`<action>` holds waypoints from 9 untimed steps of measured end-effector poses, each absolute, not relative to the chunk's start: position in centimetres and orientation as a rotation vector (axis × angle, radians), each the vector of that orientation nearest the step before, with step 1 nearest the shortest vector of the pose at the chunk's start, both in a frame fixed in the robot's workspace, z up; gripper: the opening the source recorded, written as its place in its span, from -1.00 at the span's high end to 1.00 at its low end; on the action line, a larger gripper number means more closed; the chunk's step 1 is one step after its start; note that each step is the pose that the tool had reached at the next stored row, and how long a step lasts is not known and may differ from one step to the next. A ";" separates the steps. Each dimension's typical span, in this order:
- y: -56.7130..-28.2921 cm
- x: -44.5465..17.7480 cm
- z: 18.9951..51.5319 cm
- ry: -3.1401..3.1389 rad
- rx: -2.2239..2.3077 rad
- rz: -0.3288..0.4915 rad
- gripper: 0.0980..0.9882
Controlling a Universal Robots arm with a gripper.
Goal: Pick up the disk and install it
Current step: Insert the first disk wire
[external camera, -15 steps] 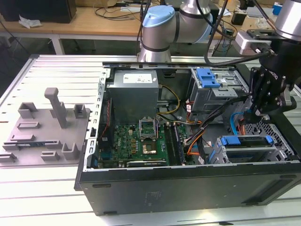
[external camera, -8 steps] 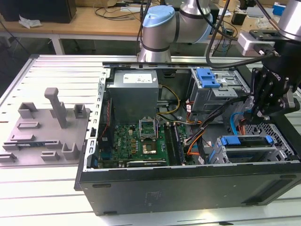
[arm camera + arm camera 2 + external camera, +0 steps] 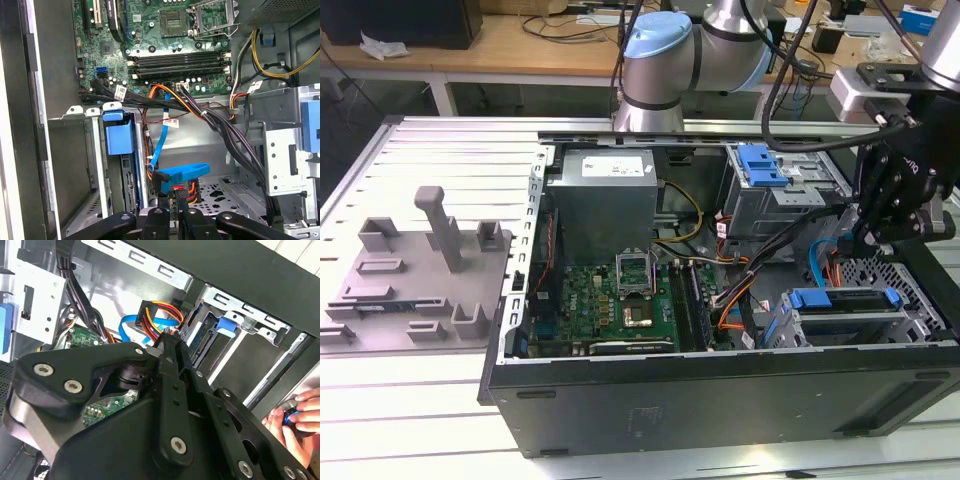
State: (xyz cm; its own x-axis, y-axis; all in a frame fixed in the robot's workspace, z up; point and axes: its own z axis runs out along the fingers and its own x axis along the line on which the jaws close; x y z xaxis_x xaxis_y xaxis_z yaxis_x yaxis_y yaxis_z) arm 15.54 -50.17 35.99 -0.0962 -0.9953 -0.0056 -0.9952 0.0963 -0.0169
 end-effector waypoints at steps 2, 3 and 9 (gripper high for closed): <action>-50.3 15.6 36.0 2.310 -2.106 -0.014 0.84; -50.3 15.6 36.0 2.307 -2.110 -0.014 0.84; -50.7 15.8 36.0 2.271 -2.149 -0.013 0.84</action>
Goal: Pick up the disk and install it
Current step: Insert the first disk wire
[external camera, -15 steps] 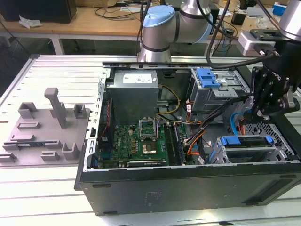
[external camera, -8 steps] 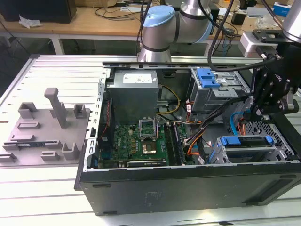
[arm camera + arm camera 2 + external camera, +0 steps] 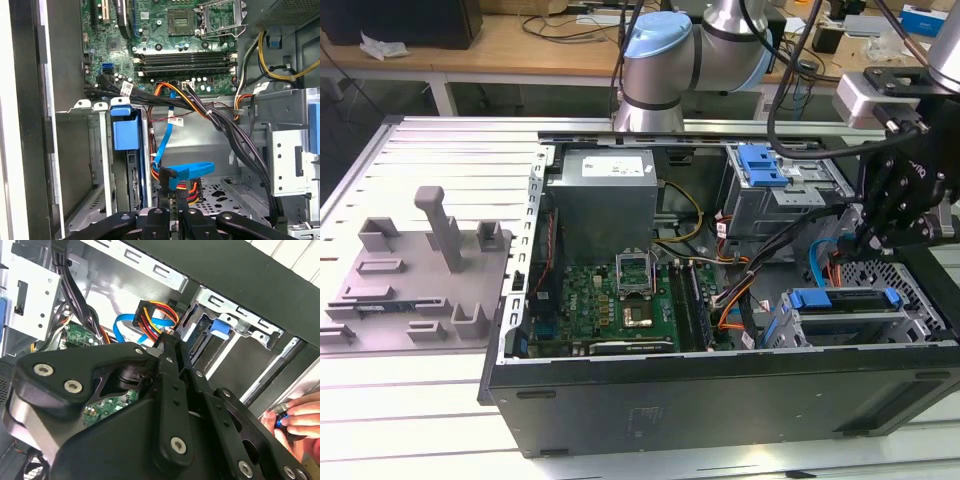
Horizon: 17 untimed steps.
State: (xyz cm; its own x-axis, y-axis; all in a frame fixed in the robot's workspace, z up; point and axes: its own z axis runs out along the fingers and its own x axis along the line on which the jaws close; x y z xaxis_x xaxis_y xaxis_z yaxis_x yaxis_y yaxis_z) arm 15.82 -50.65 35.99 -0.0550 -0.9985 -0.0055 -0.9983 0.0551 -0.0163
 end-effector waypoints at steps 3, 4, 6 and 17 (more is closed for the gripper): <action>-50.7 15.8 36.0 2.268 -2.152 -0.012 0.84; -50.7 15.8 36.0 2.268 -2.152 -0.012 0.84; -50.7 15.8 36.0 2.268 -2.152 -0.012 0.84; -52.0 16.1 36.0 2.273 -2.146 -0.012 0.84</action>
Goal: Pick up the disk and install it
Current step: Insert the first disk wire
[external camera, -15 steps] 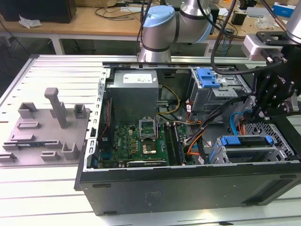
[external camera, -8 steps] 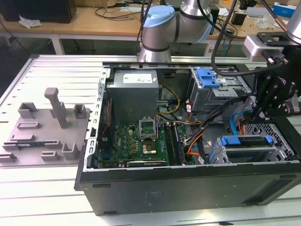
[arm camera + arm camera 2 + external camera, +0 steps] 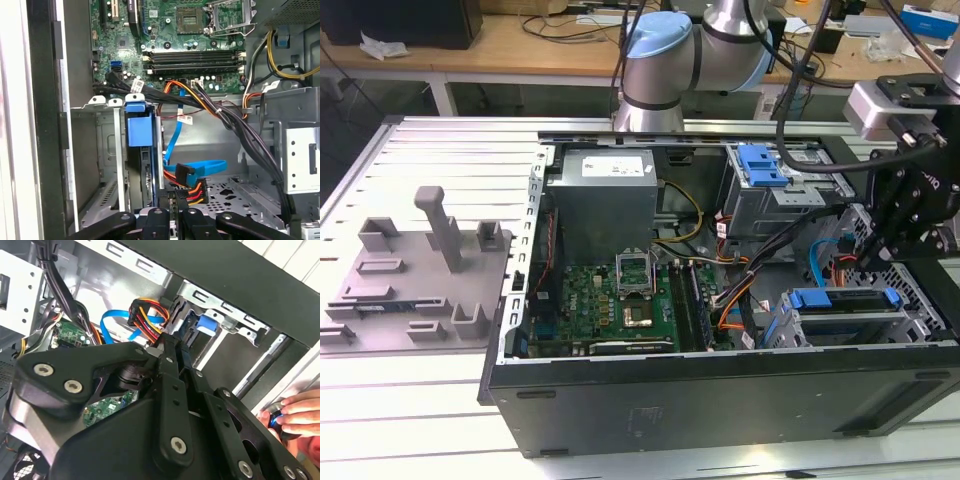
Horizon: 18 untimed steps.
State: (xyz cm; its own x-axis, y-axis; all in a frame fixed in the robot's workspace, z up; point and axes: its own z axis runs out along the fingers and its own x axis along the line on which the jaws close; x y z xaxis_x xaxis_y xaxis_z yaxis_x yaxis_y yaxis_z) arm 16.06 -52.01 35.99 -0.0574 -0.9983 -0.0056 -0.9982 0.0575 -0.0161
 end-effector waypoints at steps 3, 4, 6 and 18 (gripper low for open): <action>-52.2 16.1 36.0 2.287 -2.131 -0.012 0.84; -52.3 16.1 36.0 2.293 -2.125 -0.013 0.84; -52.4 16.1 36.0 2.303 -2.114 -0.012 0.84; -52.7 16.1 35.9 2.319 -2.101 -0.016 0.84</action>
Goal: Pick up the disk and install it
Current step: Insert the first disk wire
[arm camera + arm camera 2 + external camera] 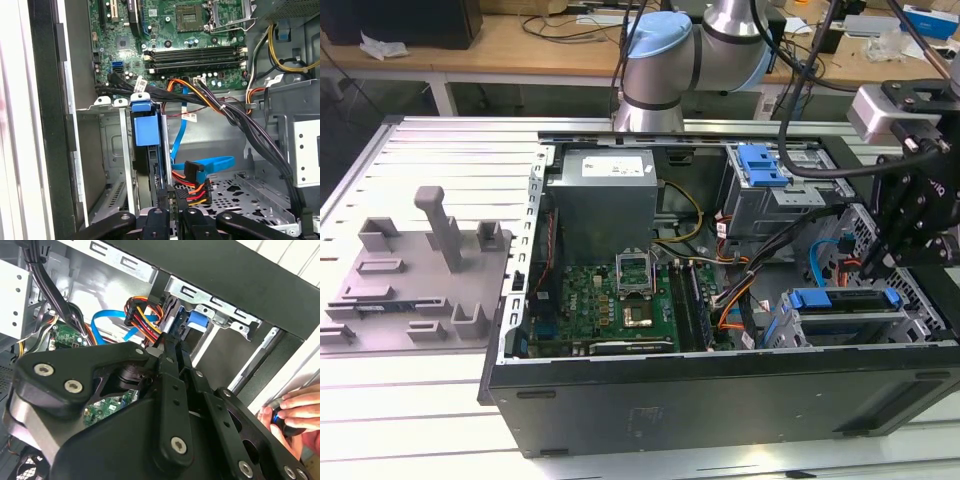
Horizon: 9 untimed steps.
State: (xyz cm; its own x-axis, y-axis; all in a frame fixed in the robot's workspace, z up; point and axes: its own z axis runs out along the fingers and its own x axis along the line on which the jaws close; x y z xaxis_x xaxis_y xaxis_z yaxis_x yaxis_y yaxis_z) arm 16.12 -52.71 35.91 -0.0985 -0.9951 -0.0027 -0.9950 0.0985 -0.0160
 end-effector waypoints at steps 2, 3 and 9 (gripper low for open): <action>-52.7 16.1 35.9 2.323 -2.098 -0.018 0.84; -52.8 16.1 35.9 2.326 -2.097 -0.019 0.84; -52.9 16.1 35.7 2.340 -2.091 -0.025 0.84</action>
State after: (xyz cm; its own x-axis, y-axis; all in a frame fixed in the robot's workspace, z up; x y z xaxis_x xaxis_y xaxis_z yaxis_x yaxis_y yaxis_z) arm 16.12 -52.93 35.75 -0.1118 -0.9937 0.0080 -0.9936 0.1116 -0.0141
